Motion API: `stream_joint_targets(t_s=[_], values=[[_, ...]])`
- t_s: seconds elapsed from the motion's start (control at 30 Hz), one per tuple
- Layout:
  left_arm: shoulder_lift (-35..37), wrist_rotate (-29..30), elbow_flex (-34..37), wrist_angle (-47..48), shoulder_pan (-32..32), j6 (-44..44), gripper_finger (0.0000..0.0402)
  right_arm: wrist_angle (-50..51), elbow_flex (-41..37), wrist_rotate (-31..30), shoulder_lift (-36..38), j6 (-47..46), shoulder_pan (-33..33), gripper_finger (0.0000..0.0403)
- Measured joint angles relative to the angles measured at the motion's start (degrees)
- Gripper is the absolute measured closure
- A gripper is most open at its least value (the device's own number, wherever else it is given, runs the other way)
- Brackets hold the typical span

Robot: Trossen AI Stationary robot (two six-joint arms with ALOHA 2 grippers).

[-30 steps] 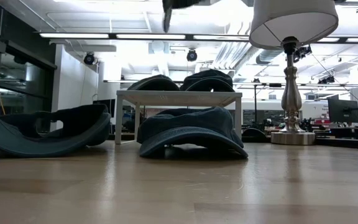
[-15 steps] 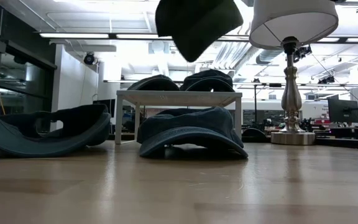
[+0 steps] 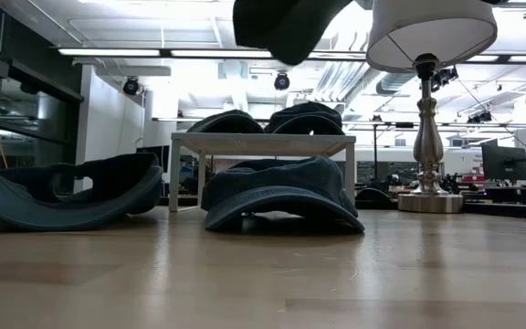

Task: Pick & Place hat
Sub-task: Stack the right gray cap on top of the gray cap on the shelf

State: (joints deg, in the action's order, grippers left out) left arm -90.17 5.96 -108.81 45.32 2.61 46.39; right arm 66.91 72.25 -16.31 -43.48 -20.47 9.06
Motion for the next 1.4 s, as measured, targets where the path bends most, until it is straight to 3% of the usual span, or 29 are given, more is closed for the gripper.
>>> stream_joint_targets(t_s=[0.23,0.47,0.67,0.87,1.1,1.4], values=[[0.2,-2.8,0.0,0.3,0.1,5.6,0.0379,0.2,0.0,-0.1,0.0,1.3,0.0,0.0305],[1.9,-2.2,0.0,3.9,4.6,7.1,0.0379,0.2,0.0,-1.7,0.0,2.7,0.0,0.0305],[2.9,-5.7,-0.1,6.6,8.6,7.8,0.0379,-1.9,0.0,-2.4,-0.2,3.0,0.0,0.0305],[2.8,-10.0,-0.1,12.6,9.3,9.1,0.0379,-11.1,0.0,-2.6,-3.2,7.8,0.0,0.0305],[2.8,-12.1,0.0,11.7,7.8,9.4,0.0379,-26.4,0.0,-1.5,-11.2,16.9,0.0,0.0305],[2.8,-16.7,0.0,11.6,3.7,5.4,0.0379,-37.6,0.0,3.0,-21.4,28.3,0.0,0.0304]])
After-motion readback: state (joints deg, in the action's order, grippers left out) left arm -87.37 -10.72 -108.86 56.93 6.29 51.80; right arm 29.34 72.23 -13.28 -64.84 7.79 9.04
